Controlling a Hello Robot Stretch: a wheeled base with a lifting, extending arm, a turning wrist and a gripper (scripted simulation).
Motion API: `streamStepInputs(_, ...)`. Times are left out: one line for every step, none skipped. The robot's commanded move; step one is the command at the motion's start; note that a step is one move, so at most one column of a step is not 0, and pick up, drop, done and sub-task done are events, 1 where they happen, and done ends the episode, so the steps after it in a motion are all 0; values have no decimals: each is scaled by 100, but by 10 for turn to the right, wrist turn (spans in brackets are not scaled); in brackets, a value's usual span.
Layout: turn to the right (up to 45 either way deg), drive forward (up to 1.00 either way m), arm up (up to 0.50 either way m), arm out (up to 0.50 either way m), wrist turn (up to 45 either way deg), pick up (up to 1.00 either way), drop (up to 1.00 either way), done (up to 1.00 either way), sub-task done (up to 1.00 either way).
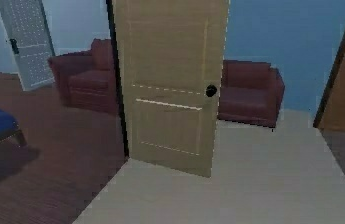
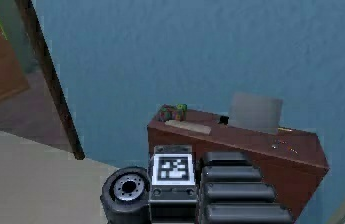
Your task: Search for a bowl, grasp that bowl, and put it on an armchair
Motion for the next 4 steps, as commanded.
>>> streamStepInputs(0, 30, 0, 0, 0, 0, 0, 0, 0)
streamStepInputs(-300, 0, 0, 0, 0, 0, 0, 0, 0)
streamStepInputs(0, 100, 0, 0, 0, 0, 0, 0, 0)
streamStepInputs(0, 100, 0, 0, 0, 0, 0, 0, 0)
